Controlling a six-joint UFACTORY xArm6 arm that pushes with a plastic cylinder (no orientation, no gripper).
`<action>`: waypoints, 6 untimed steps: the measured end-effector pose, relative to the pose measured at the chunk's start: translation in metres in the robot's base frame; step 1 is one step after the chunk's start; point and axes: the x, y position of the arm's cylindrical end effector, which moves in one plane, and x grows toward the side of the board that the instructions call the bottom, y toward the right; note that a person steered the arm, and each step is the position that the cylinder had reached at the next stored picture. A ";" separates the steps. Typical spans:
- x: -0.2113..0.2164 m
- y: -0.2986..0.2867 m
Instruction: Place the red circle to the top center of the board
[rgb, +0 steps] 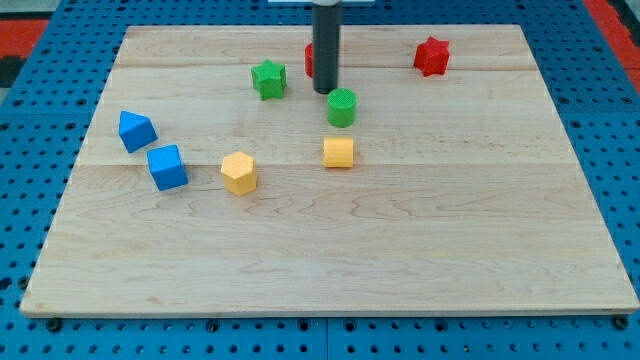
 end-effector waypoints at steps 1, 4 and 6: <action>-0.039 -0.001; 0.053 0.156; 0.107 0.213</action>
